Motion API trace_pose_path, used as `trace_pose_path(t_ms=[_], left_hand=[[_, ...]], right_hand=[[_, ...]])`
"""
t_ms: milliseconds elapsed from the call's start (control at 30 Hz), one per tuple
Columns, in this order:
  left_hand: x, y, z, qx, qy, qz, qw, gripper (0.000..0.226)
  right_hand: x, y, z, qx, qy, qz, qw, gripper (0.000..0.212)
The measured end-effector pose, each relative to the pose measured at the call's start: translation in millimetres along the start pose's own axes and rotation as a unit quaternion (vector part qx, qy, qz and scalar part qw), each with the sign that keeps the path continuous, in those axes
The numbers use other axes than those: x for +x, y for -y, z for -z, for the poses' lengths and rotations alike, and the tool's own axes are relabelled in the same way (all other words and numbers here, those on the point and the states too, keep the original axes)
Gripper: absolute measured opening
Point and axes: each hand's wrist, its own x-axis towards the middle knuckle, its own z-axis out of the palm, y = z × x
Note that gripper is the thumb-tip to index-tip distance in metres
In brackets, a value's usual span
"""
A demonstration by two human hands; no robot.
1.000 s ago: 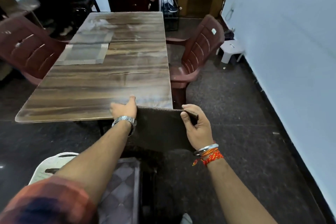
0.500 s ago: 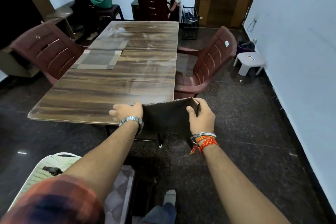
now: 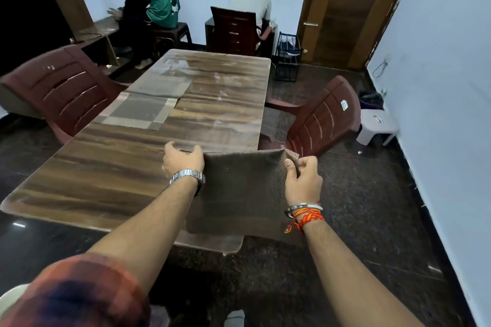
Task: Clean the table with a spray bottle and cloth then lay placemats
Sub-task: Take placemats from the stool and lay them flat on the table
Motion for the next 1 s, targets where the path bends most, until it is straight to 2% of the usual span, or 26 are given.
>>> trace_pose_path(t_ms=[67,167,267,400,467,533,633,700,733,800,833,900,933,1000], left_hand=[[17.6,-13.6,-20.1,-0.043,0.006,-0.016,0.999,0.059],[39.6,-23.1,-43.5,-0.093,0.004,0.001,0.996,0.052],[53.8,-26.0,-65.0,-0.124,-0.014,0.008,0.992,0.045],[69.5,-36.9,-91.0,-0.134,-0.024,-0.01,0.991,0.035],[77.4,-42.0,-106.6,-0.136,-0.06,0.001,0.989,0.032],[82.7,-48.5,-119.2,-0.141,-0.09,0.017,0.986,0.03],[88.3,-58.4,-144.5,-0.117,-0.131,0.044,0.983,0.03],[91.6,-63.2,-160.2,-0.092,-0.149,0.058,0.983,0.032],[92.7,-65.0,-167.7,-0.083,-0.154,0.06,0.983,0.032],[94.2,-69.3,-179.8,-0.075,-0.165,0.058,0.982,0.03],[93.5,-71.8,-183.5,-0.075,-0.17,0.057,0.981,0.028],[97.9,-76.1,-194.9,-0.079,-0.179,0.056,0.979,0.027],[103.6,-77.4,-200.9,-0.084,-0.181,0.053,0.978,0.026],[117.1,-81.9,-210.8,-0.091,-0.185,0.043,0.978,0.022]], right_hand=[[25.9,-1.5,-15.9,-0.005,-0.011,0.012,1.0,0.019],[55.4,-8.1,-39.1,-0.017,-0.044,0.078,0.996,0.017],[79.7,-19.9,-58.2,-0.01,-0.06,0.083,0.995,0.02],[114.9,-27.3,-81.0,-0.009,-0.023,0.102,0.994,0.023],[140.5,-32.4,-96.4,0.024,0.012,0.108,0.994,0.024],[165.5,-36.3,-108.1,0.048,0.067,0.058,0.995,0.031],[210.4,-36.7,-117.2,0.11,0.169,-0.102,0.974,0.029],[239.0,-38.0,-124.0,0.16,0.25,-0.241,0.924,0.019],[250.1,-40.1,-127.7,0.192,0.281,-0.313,0.887,0.027],[269.8,-49.0,-140.7,0.244,0.339,-0.407,0.812,0.062],[277.0,-53.7,-146.3,0.237,0.357,-0.418,0.801,0.065],[295.1,-58.5,-154.2,0.198,0.371,-0.406,0.811,0.031],[302.8,-59.9,-158.5,0.164,0.385,-0.375,0.827,0.017],[314.4,-59.0,-167.3,0.095,0.407,-0.283,0.863,0.02]])
